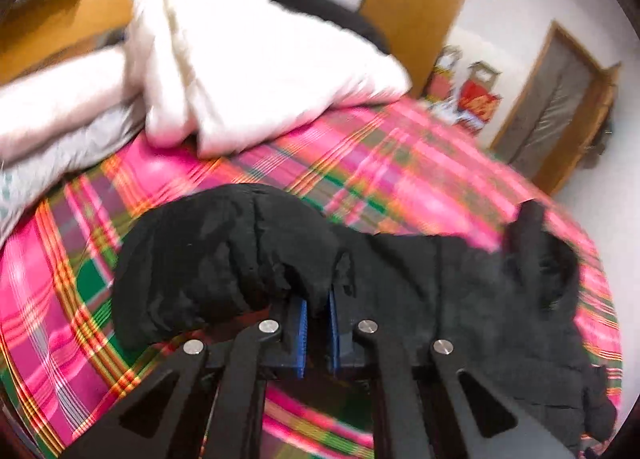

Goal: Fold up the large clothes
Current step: 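Grasp the sleeve cuff nearest the left tool with the left gripper, then fold the held sleeve across the jacket body with the left gripper, then release the sleeve and grasp the other sleeve cuff with the right gripper, then fold the held sleeve across the jacket body with the right gripper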

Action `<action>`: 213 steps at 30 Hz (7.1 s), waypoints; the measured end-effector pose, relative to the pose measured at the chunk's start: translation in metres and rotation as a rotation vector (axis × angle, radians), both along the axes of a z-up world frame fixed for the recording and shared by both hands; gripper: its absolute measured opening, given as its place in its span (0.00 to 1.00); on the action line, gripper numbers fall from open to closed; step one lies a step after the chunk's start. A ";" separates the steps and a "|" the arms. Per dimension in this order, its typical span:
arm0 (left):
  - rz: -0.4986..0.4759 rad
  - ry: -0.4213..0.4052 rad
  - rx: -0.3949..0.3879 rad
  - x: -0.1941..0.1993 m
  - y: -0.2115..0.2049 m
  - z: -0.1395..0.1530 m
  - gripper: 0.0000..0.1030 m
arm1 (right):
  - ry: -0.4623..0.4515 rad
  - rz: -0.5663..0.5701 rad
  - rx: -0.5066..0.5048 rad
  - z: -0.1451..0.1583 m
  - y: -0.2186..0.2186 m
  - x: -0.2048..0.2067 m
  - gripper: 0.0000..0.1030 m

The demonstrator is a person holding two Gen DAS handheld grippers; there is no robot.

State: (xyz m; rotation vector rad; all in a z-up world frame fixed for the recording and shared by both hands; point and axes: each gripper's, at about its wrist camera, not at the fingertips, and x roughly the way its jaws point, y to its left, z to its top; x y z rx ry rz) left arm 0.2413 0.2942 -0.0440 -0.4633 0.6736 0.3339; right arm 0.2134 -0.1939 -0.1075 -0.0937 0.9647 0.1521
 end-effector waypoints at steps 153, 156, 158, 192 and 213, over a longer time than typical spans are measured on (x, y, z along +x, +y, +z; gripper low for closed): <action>-0.571 0.186 0.167 0.067 -0.308 -0.034 0.50 | -0.214 -0.753 0.538 0.038 -0.345 0.021 0.09; -0.546 0.185 0.140 0.068 -0.300 -0.031 0.50 | -0.248 -0.681 0.534 0.067 -0.320 0.021 0.09; -0.536 0.178 0.126 0.067 -0.294 -0.028 0.50 | -0.279 -0.625 0.533 0.092 -0.302 0.021 0.08; -0.351 0.033 -0.036 0.058 -0.200 0.024 0.50 | 0.144 0.020 0.496 -0.020 0.059 0.140 0.19; -0.482 0.182 -0.209 0.102 -0.239 -0.039 0.62 | -0.070 -0.162 0.420 0.038 -0.094 0.094 0.57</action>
